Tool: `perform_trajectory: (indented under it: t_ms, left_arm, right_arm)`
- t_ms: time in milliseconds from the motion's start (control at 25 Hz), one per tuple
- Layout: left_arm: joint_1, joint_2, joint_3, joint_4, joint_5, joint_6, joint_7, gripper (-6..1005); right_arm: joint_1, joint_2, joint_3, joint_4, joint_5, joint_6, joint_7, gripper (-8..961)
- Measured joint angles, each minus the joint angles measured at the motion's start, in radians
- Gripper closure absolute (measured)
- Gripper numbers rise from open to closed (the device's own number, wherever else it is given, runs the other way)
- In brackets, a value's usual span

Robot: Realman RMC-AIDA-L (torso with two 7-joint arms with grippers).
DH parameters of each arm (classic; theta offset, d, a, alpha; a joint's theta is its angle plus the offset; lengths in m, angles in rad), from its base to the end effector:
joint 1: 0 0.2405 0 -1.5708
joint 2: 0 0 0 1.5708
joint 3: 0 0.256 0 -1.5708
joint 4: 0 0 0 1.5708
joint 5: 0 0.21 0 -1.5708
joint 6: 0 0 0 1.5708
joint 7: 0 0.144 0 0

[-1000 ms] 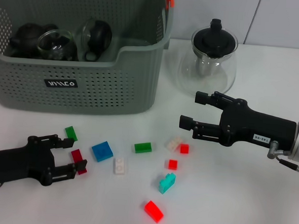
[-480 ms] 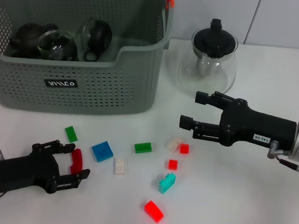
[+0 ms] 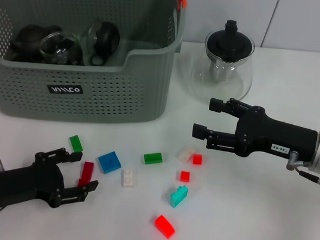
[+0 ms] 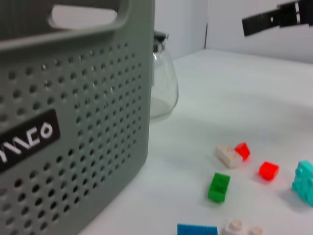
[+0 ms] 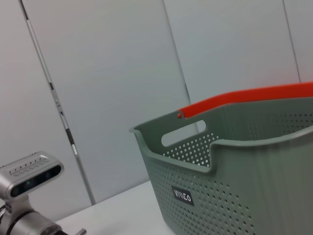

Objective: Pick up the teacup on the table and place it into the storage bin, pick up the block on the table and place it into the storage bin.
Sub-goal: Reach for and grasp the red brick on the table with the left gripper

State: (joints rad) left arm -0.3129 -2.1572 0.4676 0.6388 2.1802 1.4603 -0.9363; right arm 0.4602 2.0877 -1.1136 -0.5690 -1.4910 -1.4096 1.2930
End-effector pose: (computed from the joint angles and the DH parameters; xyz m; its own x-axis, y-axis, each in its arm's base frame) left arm -0.3480 0.2553 -0.0214 0.8834 0.2675 0.3848 0.4200 -0.8162 -0.3968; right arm 0.2361 0.3222 -0.0387 0.6969 -0.3041 -0.6495 -0.4691 -0.8784 -0.0921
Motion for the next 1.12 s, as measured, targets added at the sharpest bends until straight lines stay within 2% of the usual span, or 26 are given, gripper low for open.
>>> perform_trajectory:
  t_ms: [640, 1120]
  left_arm:
    - [-0.002, 0.008, -0.009, 0.003, 0.012, -0.004, 0.015, 212]
    - [0.009, -0.007, -0.01, -0.004, 0.012, -0.036, 0.032, 223]
  right_arm:
    - [0.001, 0.0, 0.0, 0.0, 0.0, 0.0, 0.001, 10]
    - [0.002, -0.002, 0.0, 0.0, 0.0, 0.0, 0.002, 10]
